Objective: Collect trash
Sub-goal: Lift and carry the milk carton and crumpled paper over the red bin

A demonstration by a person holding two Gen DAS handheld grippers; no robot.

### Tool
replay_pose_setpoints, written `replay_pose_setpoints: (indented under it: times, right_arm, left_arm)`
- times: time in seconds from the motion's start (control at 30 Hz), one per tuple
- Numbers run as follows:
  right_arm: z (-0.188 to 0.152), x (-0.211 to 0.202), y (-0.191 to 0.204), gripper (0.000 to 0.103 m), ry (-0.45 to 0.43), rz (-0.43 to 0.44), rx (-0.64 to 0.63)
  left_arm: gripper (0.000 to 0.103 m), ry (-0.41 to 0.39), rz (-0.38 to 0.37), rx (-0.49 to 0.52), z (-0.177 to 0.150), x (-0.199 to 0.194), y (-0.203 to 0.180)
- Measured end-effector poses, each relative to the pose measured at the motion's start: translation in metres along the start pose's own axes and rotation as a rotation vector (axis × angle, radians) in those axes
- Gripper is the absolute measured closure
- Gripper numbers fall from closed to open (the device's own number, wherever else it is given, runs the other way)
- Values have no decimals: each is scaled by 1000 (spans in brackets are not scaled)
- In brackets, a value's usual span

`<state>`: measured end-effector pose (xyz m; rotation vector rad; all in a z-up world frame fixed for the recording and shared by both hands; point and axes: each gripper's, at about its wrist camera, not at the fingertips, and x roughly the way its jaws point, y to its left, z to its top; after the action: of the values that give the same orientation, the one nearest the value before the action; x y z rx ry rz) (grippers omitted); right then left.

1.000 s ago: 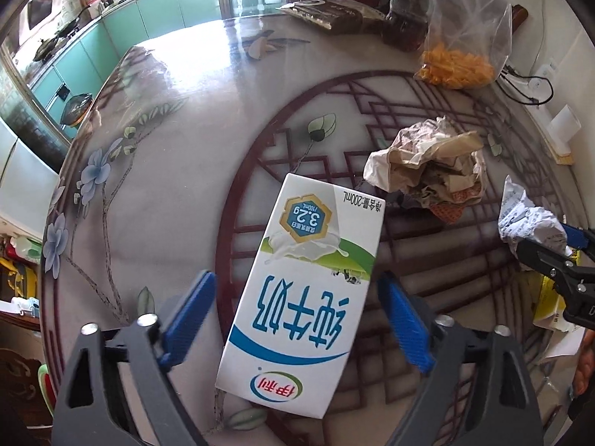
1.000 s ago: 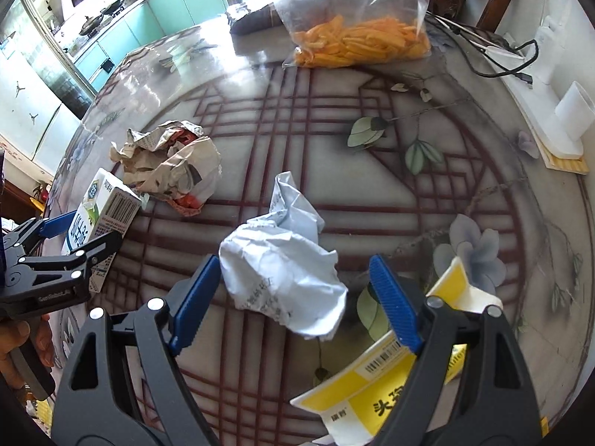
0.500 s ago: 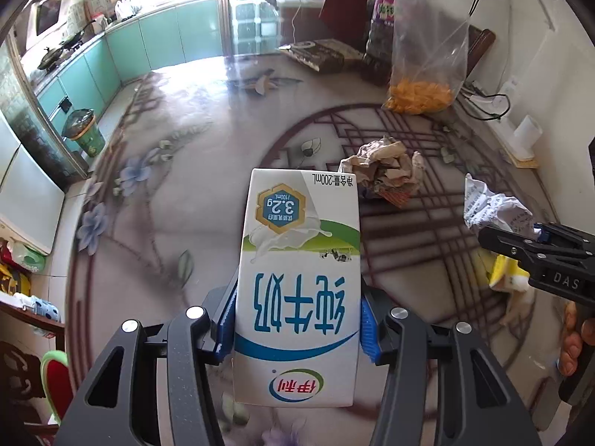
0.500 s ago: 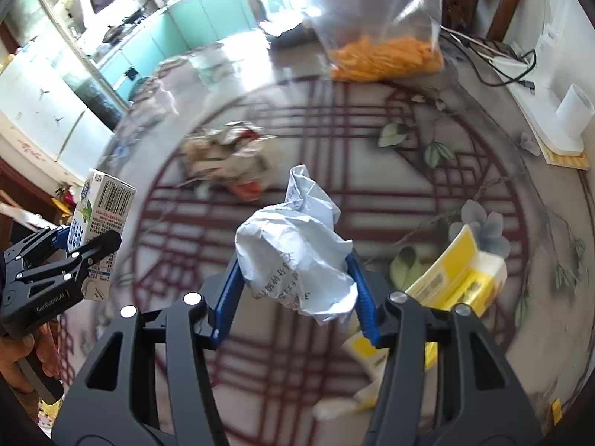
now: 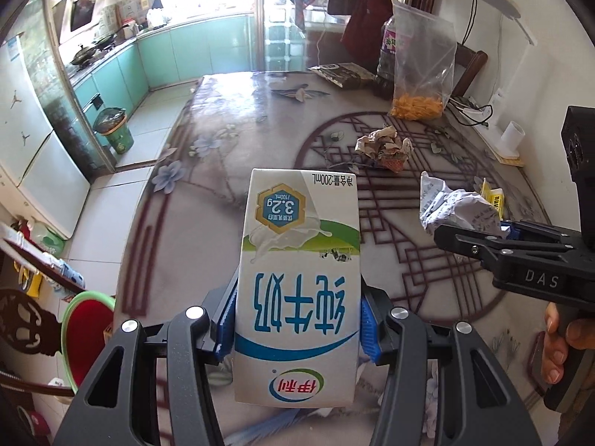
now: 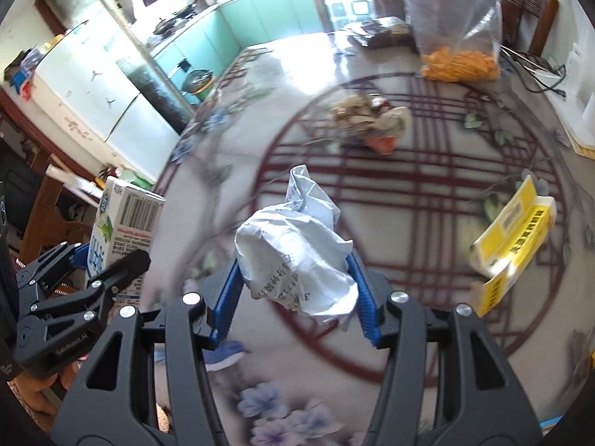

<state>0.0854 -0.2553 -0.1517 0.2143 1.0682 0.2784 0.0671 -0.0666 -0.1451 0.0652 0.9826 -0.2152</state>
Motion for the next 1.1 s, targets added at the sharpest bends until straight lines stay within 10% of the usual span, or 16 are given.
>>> replay_pose_setpoints:
  times: [1.1]
  right_arm:
    - [-44,-9,124,50,-12,-33,-91]
  left_arm:
    - [53,-35,18,-91,-71,-60,117]
